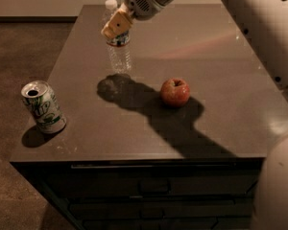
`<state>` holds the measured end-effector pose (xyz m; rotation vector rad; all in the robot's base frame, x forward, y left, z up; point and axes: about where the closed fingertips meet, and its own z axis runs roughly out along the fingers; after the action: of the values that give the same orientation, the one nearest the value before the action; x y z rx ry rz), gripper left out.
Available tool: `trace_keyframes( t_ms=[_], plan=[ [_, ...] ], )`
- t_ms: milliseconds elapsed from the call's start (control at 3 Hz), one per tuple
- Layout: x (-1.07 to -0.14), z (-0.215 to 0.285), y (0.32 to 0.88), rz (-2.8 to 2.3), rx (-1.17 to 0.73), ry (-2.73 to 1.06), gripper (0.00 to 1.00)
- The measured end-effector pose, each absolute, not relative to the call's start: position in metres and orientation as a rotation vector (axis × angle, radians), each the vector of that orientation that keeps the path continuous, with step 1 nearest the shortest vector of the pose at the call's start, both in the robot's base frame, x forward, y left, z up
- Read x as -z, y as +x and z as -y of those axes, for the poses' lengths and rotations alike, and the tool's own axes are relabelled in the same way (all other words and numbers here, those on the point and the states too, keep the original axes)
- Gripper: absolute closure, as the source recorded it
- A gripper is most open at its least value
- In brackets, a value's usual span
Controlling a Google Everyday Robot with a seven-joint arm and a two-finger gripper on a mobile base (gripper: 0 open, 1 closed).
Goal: Move water bottle near 7up can
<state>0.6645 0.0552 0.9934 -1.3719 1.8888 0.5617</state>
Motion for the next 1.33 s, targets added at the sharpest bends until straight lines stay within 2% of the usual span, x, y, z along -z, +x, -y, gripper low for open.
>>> trace_keyframes(
  t_ms=[333, 1000, 1333],
  plan=[
    [-0.988, -0.059, 0.625, -1.822, -0.610, -1.507, 1.00],
    [-0.979, -0.120, 0.551, -1.699, -0.674, -1.697, 1.00],
    [-0.979, -0.120, 0.551, -1.699, -0.674, -1.697, 1.00]
  ],
)
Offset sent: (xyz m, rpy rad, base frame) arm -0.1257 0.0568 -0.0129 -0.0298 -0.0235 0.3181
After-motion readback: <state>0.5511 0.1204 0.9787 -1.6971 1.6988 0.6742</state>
